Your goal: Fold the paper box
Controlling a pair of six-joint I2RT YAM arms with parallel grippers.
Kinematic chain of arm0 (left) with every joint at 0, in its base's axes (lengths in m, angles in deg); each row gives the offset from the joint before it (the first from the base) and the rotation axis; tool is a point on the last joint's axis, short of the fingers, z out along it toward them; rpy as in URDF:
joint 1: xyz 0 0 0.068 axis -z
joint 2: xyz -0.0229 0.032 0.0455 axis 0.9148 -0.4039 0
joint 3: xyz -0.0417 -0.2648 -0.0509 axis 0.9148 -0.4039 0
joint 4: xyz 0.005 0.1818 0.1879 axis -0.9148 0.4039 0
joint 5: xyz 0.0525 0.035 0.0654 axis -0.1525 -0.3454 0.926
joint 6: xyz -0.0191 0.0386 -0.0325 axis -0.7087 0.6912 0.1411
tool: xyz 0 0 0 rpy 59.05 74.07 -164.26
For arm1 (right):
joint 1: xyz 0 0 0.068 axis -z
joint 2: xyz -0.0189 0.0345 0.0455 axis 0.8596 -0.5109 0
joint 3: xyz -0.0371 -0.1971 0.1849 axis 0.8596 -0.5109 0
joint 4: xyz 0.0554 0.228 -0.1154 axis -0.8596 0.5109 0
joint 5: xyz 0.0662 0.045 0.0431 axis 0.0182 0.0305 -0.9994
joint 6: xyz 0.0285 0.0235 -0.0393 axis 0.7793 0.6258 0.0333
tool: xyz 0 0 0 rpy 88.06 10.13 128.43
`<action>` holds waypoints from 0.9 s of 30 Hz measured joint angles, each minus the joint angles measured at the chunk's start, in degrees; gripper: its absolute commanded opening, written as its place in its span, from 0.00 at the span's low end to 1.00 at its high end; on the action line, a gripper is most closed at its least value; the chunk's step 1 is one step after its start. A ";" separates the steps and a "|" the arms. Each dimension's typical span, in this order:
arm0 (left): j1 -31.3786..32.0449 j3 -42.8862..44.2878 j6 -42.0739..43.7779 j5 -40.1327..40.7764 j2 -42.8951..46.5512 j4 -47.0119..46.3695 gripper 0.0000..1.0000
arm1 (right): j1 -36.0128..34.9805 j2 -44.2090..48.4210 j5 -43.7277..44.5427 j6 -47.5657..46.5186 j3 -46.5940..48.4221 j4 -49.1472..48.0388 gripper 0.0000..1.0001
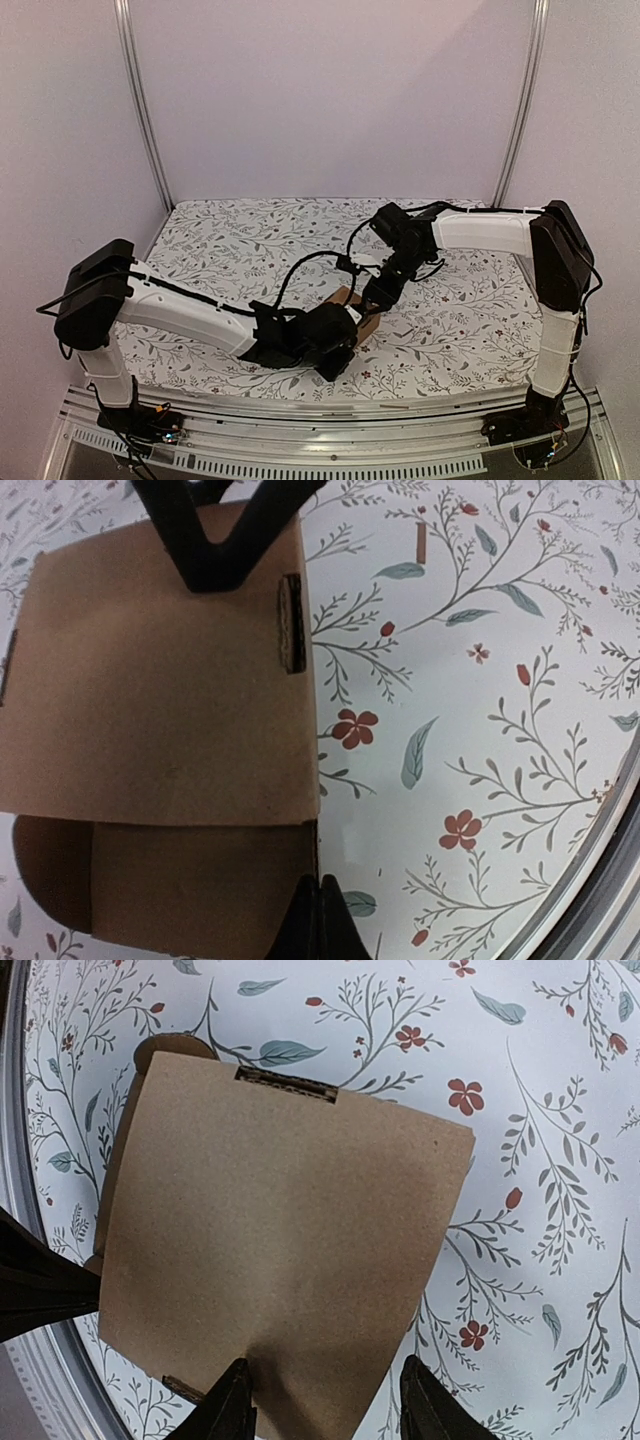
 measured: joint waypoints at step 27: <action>0.00 1.16 -1.33 1.01 -0.61 1.36 0.00 | 0.83 -0.39 -1.75 2.01 -0.07 0.04 0.48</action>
